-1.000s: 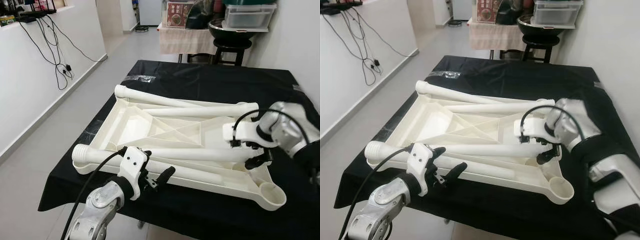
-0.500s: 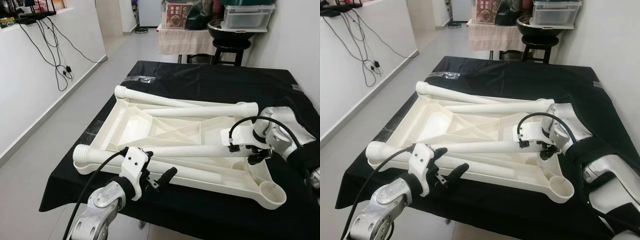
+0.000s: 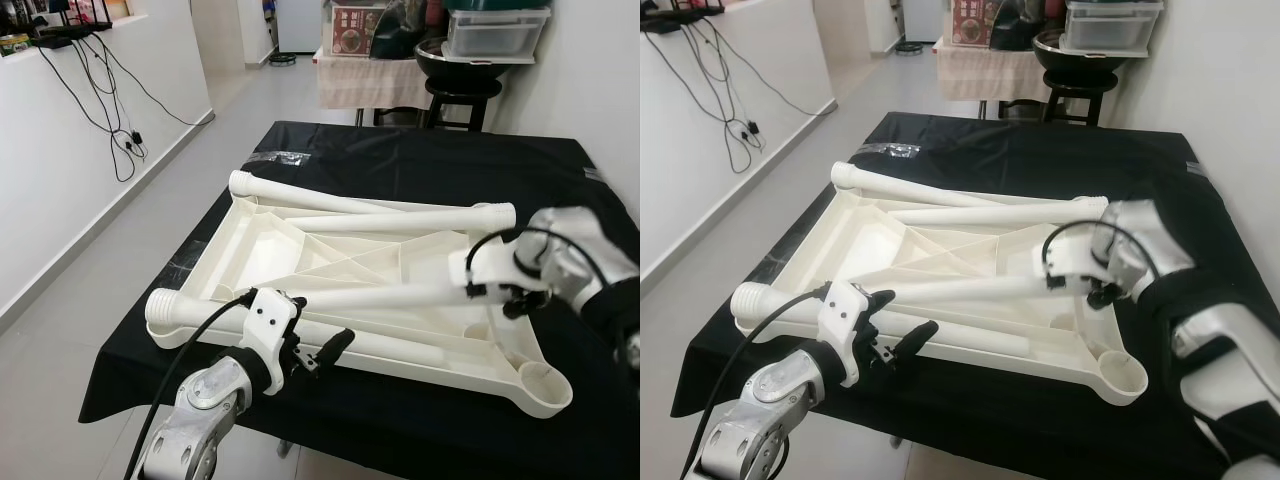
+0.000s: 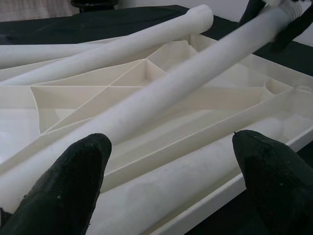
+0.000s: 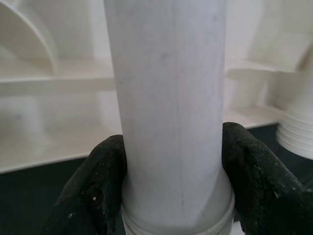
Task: Building children table
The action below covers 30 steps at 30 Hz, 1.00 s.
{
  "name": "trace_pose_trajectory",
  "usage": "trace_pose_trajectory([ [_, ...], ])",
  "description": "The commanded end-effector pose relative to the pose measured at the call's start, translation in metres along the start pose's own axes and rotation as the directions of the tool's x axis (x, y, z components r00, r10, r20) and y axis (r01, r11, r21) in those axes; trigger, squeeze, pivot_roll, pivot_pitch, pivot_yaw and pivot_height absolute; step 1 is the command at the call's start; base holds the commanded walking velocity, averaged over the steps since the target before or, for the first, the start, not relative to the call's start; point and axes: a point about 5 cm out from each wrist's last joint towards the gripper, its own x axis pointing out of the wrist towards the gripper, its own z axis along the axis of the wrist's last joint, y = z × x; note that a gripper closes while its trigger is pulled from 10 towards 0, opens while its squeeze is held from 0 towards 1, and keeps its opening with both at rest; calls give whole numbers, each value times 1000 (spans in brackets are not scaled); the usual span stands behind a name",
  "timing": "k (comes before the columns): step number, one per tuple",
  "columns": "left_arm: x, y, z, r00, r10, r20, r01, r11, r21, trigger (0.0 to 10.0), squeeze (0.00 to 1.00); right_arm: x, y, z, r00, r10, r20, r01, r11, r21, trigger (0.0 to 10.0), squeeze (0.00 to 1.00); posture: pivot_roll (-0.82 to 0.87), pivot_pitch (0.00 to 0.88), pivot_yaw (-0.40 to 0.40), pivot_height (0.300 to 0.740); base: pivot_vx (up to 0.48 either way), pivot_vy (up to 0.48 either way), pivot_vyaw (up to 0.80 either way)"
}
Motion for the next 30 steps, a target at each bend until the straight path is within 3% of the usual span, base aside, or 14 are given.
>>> trace_pose_trajectory([
  [1,1,2,1,1000,2,-4,-2,1000,-11,10000,0,-12,-9,-7,997,-40,67,35,996,79,0,0,27,0,-32,740,0,0,0],
  [7,2,4,4,1000,5,5,-5,1000,-7,10000,0,-37,-21,-24,975,-97,201,55,977,207,0,0,26,0,-26,740,0,0,0],
  [11,2,4,4,1000,4,6,-4,1000,-7,10000,0,-39,-22,-27,969,-101,225,50,973,224,0,0,27,0,-24,740,0,0,0],
  [15,3,6,5,1000,6,13,-6,1000,-2,10000,0,-45,-21,-25,932,-112,345,17,963,268,0,0,24,0,-20,740,0,0,0],
  [17,4,9,9,999,26,32,-26,1000,-6,10000,0,-44,-19,-14,876,-109,470,-35,957,286,0,0,25,0,-19,740,0,0,0],
  [19,4,10,10,999,31,37,-31,999,-8,10000,0,-44,-18,-12,864,-109,492,-44,956,289,0,0,25,0,-19,740,0,0,0],
  [21,6,20,22,993,82,90,-79,996,-39,10000,0,-33,-14,4,786,-142,602,-107,928,358,0,0,27,0,-19,740,0,0,0],
  [22,6,20,22,993,82,90,-79,996,-39,10000,0,-33,-14,4,786,-142,602,-107,928,358,0,0,27,0,-19,740,0,0,0],
  [25,7,26,30,986,115,124,-108,992,-62,10000,0,-26,-11,14,732,-165,661,-156,904,399,0,0,29,0,-18,740,0,0,0],
  [26,7,36,42,974,153,170,-139,986,-91,10000,0,-22,-8,32,648,-223,729,-189,879,438,0,0,31,0,-9,740,0,0,0],
  [27,6,44,53,961,183,208,-161,980,-115,10000,0,-19,-6,45,577,-279,768,-224,850,477,9569,0,33,0,-6,740,0,0,0],
  [28,6,44,53,961,183,208,-161,980,-115,10000,0,-19,-6,45,577,-279,768,-224,850,477,9569,0,33,0,-6,740,0,0,0],
  [29,6,51,63,948,206,241,-179,975,-132,10000,0,-18,-5,55,514,-328,793,-253,825,505,9569,0,34,0,-4,740,0,0,0],
  [30,6,51,63,948,206,241,-179,975,-132,10000,0,-18,-5,55,514,-328,793,-253,825,505,9569,0,34,0,-4,740,0,0,0],
])
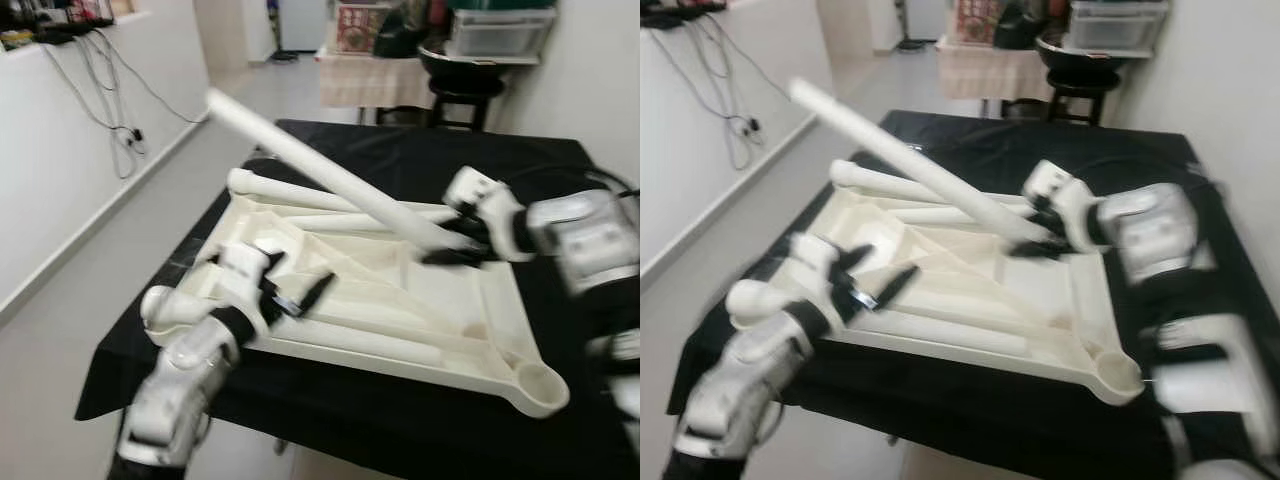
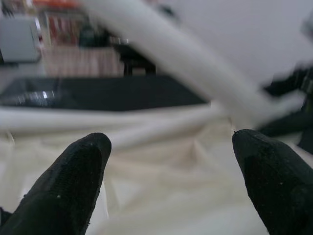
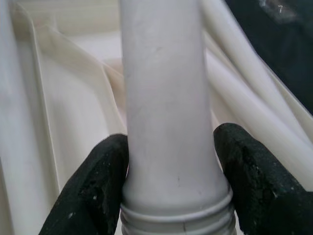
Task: Building children table
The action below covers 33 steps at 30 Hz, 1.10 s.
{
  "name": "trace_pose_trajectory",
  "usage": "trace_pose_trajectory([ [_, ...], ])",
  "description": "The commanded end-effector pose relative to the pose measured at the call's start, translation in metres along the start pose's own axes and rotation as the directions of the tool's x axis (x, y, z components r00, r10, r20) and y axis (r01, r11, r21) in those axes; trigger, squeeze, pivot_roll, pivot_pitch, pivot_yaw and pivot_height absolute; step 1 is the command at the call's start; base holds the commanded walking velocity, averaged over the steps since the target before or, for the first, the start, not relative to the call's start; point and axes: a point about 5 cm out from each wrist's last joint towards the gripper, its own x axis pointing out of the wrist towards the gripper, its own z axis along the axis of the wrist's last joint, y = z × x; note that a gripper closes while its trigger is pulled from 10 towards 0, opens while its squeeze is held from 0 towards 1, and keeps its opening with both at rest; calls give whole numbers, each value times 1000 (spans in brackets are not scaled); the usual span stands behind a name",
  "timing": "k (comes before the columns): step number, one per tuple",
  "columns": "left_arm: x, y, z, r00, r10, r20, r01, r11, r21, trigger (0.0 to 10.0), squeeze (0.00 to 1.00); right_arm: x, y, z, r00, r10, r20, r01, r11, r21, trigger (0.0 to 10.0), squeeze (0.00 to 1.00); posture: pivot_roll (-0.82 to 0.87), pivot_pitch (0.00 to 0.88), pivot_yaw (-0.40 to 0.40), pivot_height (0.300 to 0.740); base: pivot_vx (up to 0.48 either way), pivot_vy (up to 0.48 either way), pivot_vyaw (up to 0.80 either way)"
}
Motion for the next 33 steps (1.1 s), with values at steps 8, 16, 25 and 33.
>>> trace_pose_trajectory([
  [8,9,29,28,993,90,83,-87,996,-36,10000,0,10,22,23,962,2,271,-14,999,40,10000,0,39,0,11,740,0,0,0],
  [16,18,37,39,988,102,119,-91,992,-91,10000,0,14,40,23,955,82,285,-84,996,-5,10000,0,40,0,13,740,0,0,0],
  [25,28,38,41,985,99,141,-69,977,-201,10000,0,28,22,1,972,-225,72,222,974,53,10000,0,32,0,16,740,0,0,0],
  [33,23,35,31,992,86,97,-66,979,-195,10000,0,32,23,-15,962,-271,-32,270,963,-24,10000,0,43,0,9,740,0,0,0],
])
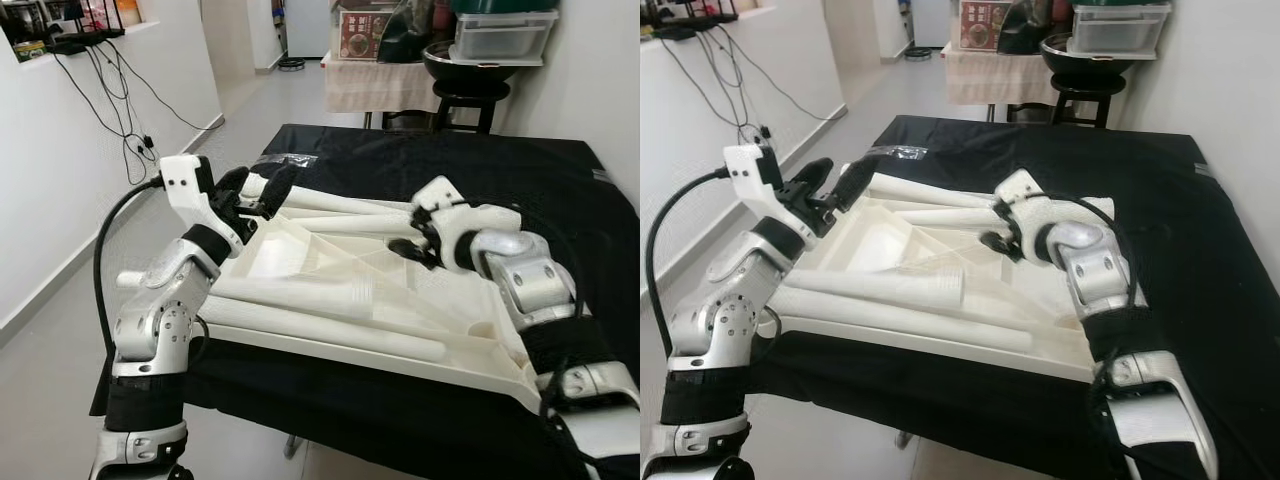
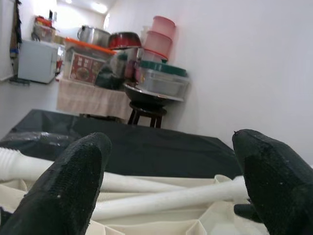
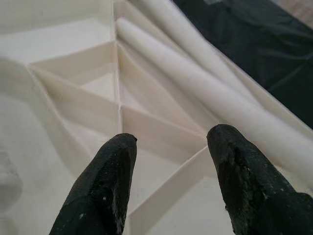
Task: Building children table
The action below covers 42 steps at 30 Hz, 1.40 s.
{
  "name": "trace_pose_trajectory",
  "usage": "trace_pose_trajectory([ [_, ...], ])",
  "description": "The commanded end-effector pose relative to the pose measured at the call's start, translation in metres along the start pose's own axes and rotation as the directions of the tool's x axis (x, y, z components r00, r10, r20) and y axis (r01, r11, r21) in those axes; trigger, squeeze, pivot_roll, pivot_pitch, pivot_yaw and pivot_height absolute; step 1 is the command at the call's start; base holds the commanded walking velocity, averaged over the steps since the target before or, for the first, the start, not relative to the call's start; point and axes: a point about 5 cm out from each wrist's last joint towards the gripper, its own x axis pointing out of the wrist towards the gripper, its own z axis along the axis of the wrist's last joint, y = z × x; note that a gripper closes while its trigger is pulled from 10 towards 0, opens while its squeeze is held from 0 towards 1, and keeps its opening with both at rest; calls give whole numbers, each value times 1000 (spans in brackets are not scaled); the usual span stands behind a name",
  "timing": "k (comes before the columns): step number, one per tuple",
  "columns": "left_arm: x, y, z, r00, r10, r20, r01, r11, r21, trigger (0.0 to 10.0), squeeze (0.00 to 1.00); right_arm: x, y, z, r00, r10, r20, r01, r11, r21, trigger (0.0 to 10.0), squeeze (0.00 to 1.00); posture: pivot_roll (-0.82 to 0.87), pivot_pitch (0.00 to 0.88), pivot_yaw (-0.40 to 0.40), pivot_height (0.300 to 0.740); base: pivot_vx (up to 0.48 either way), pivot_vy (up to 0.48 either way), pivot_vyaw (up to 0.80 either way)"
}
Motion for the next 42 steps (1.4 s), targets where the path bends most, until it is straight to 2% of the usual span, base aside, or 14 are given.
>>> trace_pose_trajectory([
  [1,-5,3,-5,999,5,-38,-4,1000,13,10000,0,1,9,12,997,35,73,-33,999,-36,10000,0,43,0,9,740,0,0,0],
  [7,-6,3,-10,998,-3,-63,4,1000,21,10000,0,4,19,25,985,83,150,-86,996,18,10000,0,45,0,5,740,0,0,0],
  [8,-7,1,-11,997,-21,-79,25,999,42,10000,0,0,22,37,960,125,251,-133,991,17,10000,0,49,0,3,740,0,0,0],
  [13,-10,-1,-14,994,-43,-103,49,997,60,10000,0,-8,25,55,905,189,381,-204,979,-3,10000,0,49,0,1,740,0,0,0],
  [14,-12,-2,-16,993,-45,-112,52,997,59,10000,0,-11,31,58,891,242,384,-247,968,-38,10000,1000,47,0,1,740,0,0,0],
  [16,-12,-2,-16,993,-45,-112,52,997,59,10000,0,-11,31,58,891,242,384,-247,968,-38,10000,1000,47,0,1,740,0,0,0],
  [19,-16,-3,-21,991,-50,-127,57,997,55,10000,0,-13,43,58,871,340,354,-322,940,-112,10000,1000,45,0,-1,740,0,0,0],
  [23,-23,-5,-28,988,-43,-150,51,997,54,10000,0,-8,60,47,873,422,243,-379,902,-206,10000,1000,51,0,-7,740,0,0,0],
  [27,-45,-2,-38,983,13,-183,-1,998,64,10000,0,11,73,41,897,430,101,-397,886,-238,10000,1000,67,0,-18,740,0,0,0],
  [28,-49,-1,-39,982,27,-185,-15,998,66,10000,0,14,74,43,901,424,93,-395,890,-229,10000,0,68,0,-19,740,0,0,0],
  [32,-60,3,-39,980,109,-165,-91,989,113,10000,0,23,78,51,902,425,81,-405,894,-190,10000,0,77,0,-28,740,0,0,0],
  [37,-67,5,-35,975,173,-142,-150,976,159,10000,0,27,87,51,879,475,43,-457,864,-211,10000,0,85,5,-37,740,0,0,0],
  [39,-73,1,-31,973,186,-136,-161,971,177,10000,0,32,95,45,869,489,-79,-491,828,-270,10000,0,87,6,-43,740,0,0,0],
  [42,-74,0,-31,973,187,-137,-162,971,177,10000,0,33,96,44,865,489,-109,-499,819,-285,10000,0,87,6,-43,740,0,0,0],
])
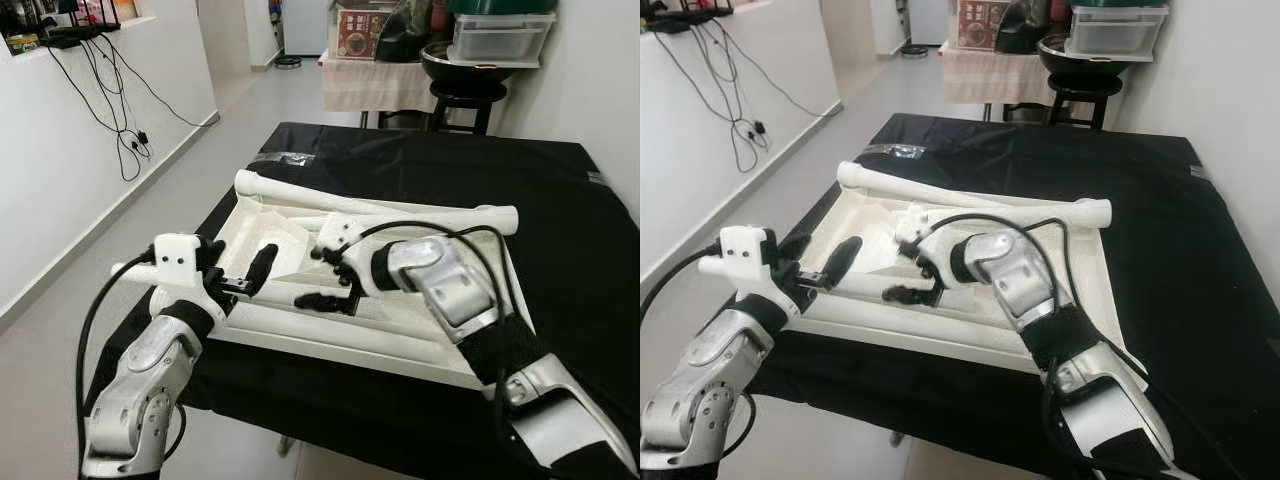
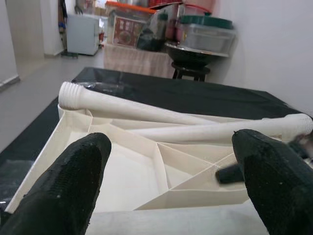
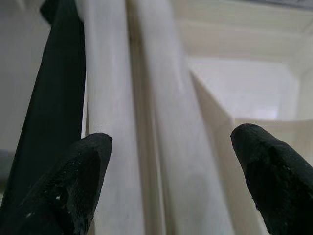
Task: Building children table
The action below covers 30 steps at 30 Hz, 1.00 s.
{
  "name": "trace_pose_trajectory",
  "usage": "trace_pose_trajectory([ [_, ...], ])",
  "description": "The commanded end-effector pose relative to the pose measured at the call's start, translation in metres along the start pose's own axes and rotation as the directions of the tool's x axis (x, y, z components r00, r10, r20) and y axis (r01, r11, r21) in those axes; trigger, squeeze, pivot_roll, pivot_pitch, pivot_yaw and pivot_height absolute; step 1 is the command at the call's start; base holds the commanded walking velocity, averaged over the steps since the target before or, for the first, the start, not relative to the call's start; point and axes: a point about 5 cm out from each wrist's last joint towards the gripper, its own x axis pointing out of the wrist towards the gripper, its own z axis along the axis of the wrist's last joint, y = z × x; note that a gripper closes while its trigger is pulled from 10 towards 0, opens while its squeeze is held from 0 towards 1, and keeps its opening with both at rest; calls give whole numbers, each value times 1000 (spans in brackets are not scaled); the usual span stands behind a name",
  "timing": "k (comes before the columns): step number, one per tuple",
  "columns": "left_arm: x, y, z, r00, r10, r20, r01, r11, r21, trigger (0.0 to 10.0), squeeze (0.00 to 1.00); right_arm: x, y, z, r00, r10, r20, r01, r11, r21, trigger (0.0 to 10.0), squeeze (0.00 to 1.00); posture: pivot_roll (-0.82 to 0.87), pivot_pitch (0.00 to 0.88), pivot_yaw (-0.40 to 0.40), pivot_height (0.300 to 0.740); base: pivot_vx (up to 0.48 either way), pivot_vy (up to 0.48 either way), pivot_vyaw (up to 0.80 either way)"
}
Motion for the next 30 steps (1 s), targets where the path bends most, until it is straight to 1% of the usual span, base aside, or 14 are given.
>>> trace_pose_trajectory([
  [1,-3,-2,-1,1000,6,-15,-6,1000,3,10000,0,1,-1,2,999,8,-42,-9,1000,-30,10000,0,87,6,-43,740,0,0,0],
  [3,-8,-2,-10,999,22,-46,-22,1000,1,10000,0,10,-6,10,995,-1,-99,0,1000,-12,10000,0,91,7,-47,740,0,0,0],
  [6,-10,-2,-14,998,28,-58,-28,1000,0,10000,0,13,-8,13,993,-5,-122,5,1000,-5,10000,0,91,7,-47,740,0,0,0],
  [7,-12,-4,-18,997,33,-65,-34,999,-7,10000,0,21,-15,22,990,-48,-136,53,998,33,10000,0,98,10,-56,740,0,0,0],
  [8,-13,-6,-19,997,35,-70,-36,999,-8,10000,0,24,-16,25,988,-58,-144,65,997,47,10000,0,99,10,-57,740,0,0,0],
  [12,-17,-7,-22,996,35,-83,-35,999,-8,10000,0,27,-18,32,988,-55,-145,65,996,63,10000,0,105,13,-63,740,0,0,0],
  [20,-18,-7,-24,995,35,-88,-36,999,-9,10000,0,28,-18,33,987,-53,-149,62,996,61,10000,0,105,13,-63,740,0,0,0],
  [21,-21,-8,-29,994,34,-106,-36,999,-12,10000,0,30,-21,29,977,-83,-198,92,995,37,10000,0,99,27,-77,740,0,0,0],
  [22,-21,-8,-29,994,34,-106,-36,999,-12,10000,0,30,-21,29,977,-83,-198,92,995,37,10000,0,99,27,-77,740,0,0,0],
  [23,-24,-11,-32,992,33,-118,-34,999,-13,10000,0,32,-24,26,965,-111,-238,118,993,14,10000,0,102,34,-80,740,0,0,0],
  [24,-24,-11,-32,992,33,-118,-34,999,-13,10000,0,32,-24,26,965,-111,-238,118,993,14,10000,0,102,34,-80,740,0,0,0],
  [26,-29,-15,-35,991,32,-130,-35,999,-18,10000,0,33,-30,23,937,-184,-296,183,983,-32,10000,0,110,56,-89,740,0,0,0],
  [29,-30,-15,-34,991,37,-131,-40,999,-18,10000,0,33,-31,22,929,-199,-312,194,980,-47,10000,0,113,66,-94,740,0,0,0],
  [30,-32,-15,-34,990,46,-130,-49,999,-17,10000,0,36,-31,20,915,-218,-340,205,976,-72,10000,0,115,77,-99,740,0,0,0],
])
